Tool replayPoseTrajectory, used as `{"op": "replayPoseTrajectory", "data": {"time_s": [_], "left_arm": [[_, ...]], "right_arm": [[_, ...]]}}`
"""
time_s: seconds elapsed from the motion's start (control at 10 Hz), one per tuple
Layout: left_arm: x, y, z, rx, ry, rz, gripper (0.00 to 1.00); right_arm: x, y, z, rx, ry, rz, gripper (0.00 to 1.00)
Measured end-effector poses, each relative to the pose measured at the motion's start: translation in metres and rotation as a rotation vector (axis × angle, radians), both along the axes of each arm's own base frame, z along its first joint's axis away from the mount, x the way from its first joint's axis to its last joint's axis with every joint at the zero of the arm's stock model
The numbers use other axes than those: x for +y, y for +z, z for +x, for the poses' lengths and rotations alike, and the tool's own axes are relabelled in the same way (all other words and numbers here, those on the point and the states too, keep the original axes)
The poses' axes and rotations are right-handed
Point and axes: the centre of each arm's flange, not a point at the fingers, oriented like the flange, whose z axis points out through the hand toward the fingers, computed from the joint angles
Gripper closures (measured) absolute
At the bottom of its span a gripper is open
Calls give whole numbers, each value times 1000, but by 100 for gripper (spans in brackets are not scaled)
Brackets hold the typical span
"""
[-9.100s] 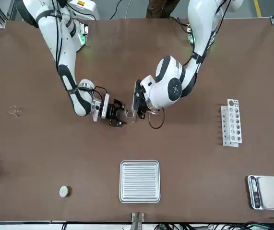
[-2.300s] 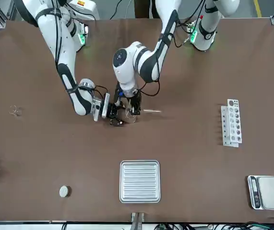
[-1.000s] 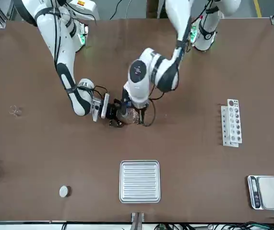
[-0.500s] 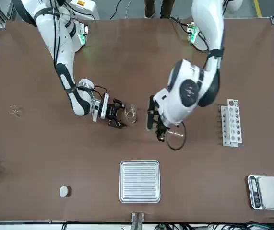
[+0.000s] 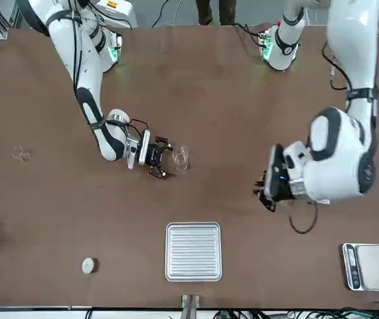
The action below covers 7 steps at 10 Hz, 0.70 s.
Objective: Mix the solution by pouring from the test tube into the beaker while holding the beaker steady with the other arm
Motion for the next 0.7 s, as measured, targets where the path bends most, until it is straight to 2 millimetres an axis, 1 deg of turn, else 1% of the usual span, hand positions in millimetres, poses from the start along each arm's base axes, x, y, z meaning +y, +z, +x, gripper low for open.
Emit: {"op": "replayPoseTrajectory", "data": {"time_s": [0.1, 0.3, 0.5, 0.7], "left_arm": [[24, -7, 1, 1, -14, -49, 78], [61, -14, -3, 11, -73, -129, 78], [95, -20, -17, 37, -138, -216, 78], [133, -26, -35, 65, -180, -301, 78]], "right_arm": [[-1, 1, 0, 2, -3, 0, 1], [-6, 5, 1, 4, -13, 4, 1], [-8, 10, 0, 10, -20, 22, 1], [-17, 18, 2, 2, -25, 22, 1]]}}
